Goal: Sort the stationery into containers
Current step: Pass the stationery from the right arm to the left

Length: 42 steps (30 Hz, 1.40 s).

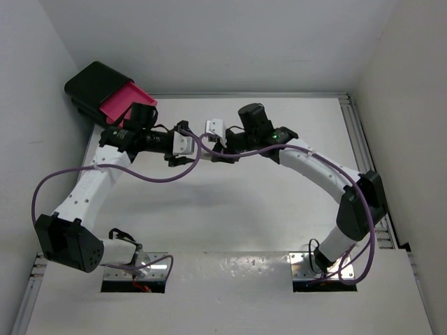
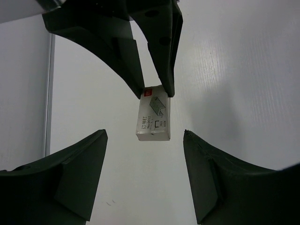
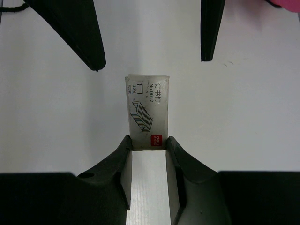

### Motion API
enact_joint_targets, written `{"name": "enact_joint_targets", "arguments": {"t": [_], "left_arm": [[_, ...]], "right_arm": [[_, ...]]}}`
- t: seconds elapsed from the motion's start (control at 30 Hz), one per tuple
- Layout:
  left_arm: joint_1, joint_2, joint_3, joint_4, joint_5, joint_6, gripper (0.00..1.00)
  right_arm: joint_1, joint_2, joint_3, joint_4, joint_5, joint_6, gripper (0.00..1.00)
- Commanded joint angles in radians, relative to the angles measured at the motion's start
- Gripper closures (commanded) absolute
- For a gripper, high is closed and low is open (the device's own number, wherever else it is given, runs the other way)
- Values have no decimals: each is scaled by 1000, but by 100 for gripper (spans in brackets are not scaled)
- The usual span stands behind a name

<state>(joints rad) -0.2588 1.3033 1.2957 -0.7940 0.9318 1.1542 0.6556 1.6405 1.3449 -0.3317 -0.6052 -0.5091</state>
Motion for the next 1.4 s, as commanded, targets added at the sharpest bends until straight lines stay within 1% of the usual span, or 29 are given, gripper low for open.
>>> {"name": "enact_joint_targets", "arguments": {"t": [0.0,0.13,0.37,0.7,0.77,0.8,0.87,0.97,1.0,1.03,1.07,1.1,1.13,1.17,1.2,1.23,1.27,1.3,1.33,1.37], "left_arm": [[-3,-18,-6,58,48,-31,28],[-8,-16,-9,59,55,-39,29],[-11,-4,-9,18,55,-16,39],[-13,17,4,-8,52,-21,39],[-8,19,5,-7,55,-24,42],[-7,20,5,-7,53,-27,48],[-5,24,8,-8,55,-25,52],[0,27,14,-16,56,-28,64],[0,28,14,-16,49,-40,67],[3,30,16,-11,47,-54,70],[6,34,16,16,45,-85,76],[29,39,16,36,53,-167,78],[48,48,17,85,58,-209,80],[91,54,17,111,58,-259,82],[116,60,19,139,61,-346,82],[145,68,20,165,61,-388,83],[206,83,24,230,61,-480,84],[239,93,25,268,55,-531,85],[257,112,30,339,45,-574,86],[338,126,49,366,9,-643,86]], "right_arm": [[12,-50,34,74,-22,-17,100],[16,-53,39,77,-24,-20,100],[24,-48,51,89,-22,-11,100],[39,-42,69,91,-13,-26,100],[41,-42,69,89,-10,-29,100],[39,-41,69,88,-8,-29,100],[41,-39,69,89,-1,-32,100],[42,-36,69,94,5,-29,100],[41,-36,68,95,10,-26,98],[42,-34,68,106,16,-11,93],[42,-34,66,112,22,6,81],[38,-36,62,143,45,23,48],[38,-36,59,143,57,68,34],[30,-38,56,173,71,98,27],[15,-38,54,201,85,125,23],[3,-38,54,212,88,182,16],[-10,-38,54,224,94,213,15],[-33,-38,53,243,104,237,14],[-45,-38,53,247,107,280,13],[-57,-34,51,247,107,297,13]]}}
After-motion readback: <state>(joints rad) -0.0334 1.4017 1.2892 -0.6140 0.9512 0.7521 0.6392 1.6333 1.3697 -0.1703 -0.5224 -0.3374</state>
